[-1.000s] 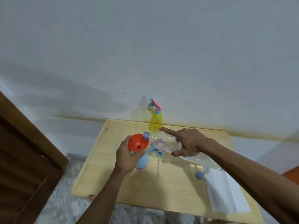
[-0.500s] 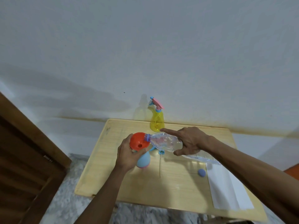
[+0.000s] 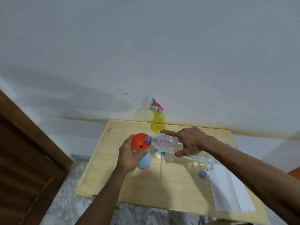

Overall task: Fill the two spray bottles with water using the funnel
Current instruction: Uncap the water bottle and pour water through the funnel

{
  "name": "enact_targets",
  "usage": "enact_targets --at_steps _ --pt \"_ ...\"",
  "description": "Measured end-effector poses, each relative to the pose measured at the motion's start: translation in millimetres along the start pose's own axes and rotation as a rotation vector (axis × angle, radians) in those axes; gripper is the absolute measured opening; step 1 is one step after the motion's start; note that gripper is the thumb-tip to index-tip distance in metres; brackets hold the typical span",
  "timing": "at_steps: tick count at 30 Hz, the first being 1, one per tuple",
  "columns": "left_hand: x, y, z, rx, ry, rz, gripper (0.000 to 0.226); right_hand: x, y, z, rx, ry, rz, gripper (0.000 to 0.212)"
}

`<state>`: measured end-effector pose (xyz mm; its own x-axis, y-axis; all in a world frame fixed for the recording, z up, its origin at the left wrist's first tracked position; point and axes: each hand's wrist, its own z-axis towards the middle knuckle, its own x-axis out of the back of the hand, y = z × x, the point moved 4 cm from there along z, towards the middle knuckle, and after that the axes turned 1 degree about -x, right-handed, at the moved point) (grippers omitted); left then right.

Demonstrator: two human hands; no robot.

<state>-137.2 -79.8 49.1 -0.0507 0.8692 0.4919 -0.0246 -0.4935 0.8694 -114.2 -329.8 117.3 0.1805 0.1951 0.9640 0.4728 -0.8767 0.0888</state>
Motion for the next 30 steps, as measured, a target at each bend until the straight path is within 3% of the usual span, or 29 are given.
enact_targets --at_steps 30 --pt "-0.5 1.7 0.0 0.007 -0.003 0.013 0.078 -1.5 2.4 1.8 0.011 0.010 -0.024 0.102"
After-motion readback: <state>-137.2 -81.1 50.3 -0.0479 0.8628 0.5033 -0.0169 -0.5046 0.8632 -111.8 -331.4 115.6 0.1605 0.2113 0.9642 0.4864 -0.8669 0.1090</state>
